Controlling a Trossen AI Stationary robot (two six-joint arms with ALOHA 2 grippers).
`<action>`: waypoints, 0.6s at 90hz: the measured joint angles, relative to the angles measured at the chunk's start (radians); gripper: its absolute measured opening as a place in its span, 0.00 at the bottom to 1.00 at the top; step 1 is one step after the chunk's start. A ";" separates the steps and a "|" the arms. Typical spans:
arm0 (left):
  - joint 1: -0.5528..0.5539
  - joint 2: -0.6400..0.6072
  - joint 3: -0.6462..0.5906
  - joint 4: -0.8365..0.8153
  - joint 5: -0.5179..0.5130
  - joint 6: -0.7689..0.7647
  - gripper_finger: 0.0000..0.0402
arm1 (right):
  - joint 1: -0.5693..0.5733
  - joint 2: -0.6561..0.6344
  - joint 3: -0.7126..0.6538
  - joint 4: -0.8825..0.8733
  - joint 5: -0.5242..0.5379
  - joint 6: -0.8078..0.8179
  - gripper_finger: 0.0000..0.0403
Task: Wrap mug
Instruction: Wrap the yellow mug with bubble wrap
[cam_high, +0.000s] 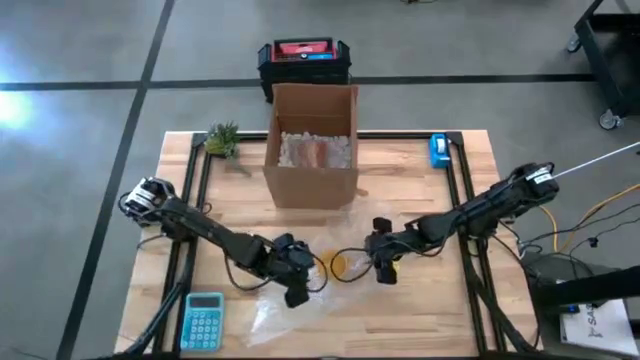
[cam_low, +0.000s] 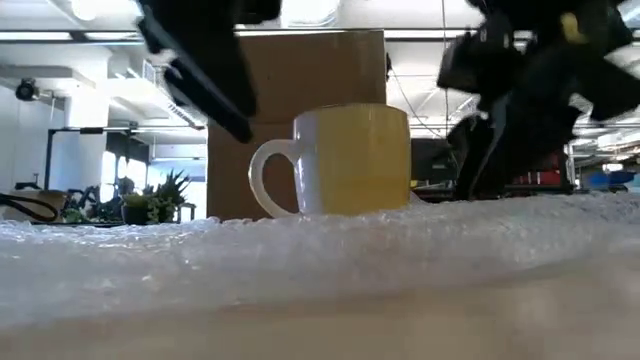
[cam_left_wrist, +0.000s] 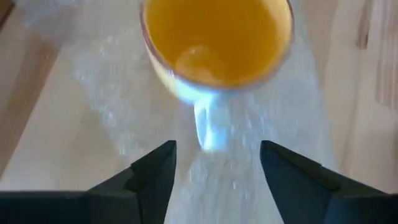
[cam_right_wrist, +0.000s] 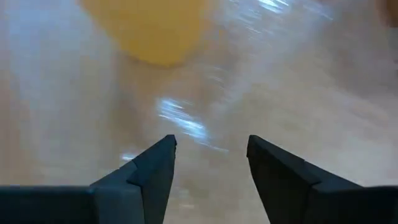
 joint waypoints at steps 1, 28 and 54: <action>-0.003 -0.001 -0.003 0.001 -0.002 -0.002 0.55 | 0.002 0.000 0.005 -0.001 -0.012 0.000 0.45; -0.032 -0.004 -0.172 0.144 -0.045 -0.133 0.48 | 0.124 0.043 0.047 0.101 -0.022 0.031 0.44; -0.015 -0.004 -0.307 0.360 -0.077 -0.135 0.39 | 0.143 0.238 0.057 0.192 0.036 0.146 0.42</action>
